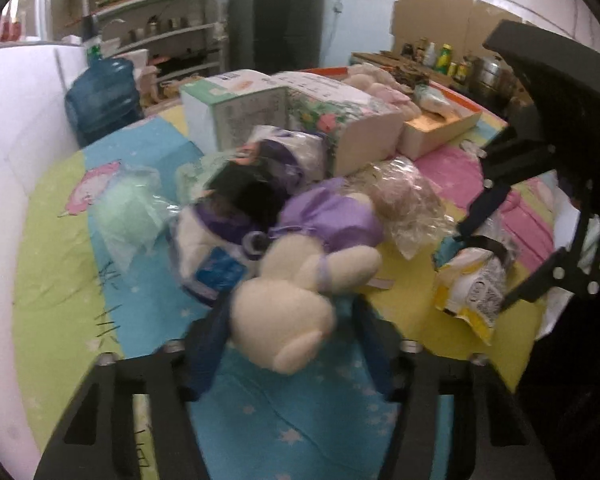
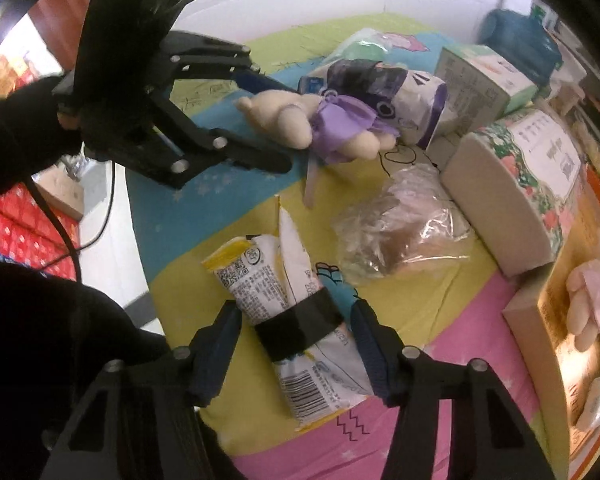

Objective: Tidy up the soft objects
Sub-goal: 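Grasp the purple-dress white bear with the left tool while the right tool grasps the yellow-white snack packet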

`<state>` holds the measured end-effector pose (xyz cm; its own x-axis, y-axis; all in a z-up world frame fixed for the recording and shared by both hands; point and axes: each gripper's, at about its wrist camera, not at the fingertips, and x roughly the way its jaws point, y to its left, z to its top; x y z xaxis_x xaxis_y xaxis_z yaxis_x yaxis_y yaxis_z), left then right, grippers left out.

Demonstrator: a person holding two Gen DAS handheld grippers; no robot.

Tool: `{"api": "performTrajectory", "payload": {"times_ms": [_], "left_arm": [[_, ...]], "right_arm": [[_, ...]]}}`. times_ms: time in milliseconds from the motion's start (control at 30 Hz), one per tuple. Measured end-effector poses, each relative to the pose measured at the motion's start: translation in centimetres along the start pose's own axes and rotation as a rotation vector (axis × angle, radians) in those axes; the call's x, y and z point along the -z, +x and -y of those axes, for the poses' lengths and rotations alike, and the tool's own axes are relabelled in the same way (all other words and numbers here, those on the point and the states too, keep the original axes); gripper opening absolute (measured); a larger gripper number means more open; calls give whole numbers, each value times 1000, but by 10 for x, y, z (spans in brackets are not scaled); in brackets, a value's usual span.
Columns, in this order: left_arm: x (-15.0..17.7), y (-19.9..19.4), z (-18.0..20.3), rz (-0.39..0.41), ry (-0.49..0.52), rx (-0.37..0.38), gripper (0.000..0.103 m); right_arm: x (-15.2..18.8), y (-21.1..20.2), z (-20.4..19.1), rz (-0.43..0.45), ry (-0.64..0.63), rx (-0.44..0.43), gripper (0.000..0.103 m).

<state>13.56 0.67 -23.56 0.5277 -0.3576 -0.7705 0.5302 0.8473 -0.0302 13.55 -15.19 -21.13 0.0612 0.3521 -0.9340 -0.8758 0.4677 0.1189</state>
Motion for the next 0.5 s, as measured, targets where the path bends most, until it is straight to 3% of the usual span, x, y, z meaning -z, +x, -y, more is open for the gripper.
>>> {"api": "performTrajectory", "payload": {"times_ms": [167, 500], "left_arm": [[5, -8, -16, 47, -155, 59, 46], [12, -26, 5, 107, -210, 66, 46]], "right_arm": [[3, -3, 3, 35, 56, -10, 52], [28, -24, 0, 124, 188, -12, 52]]}}
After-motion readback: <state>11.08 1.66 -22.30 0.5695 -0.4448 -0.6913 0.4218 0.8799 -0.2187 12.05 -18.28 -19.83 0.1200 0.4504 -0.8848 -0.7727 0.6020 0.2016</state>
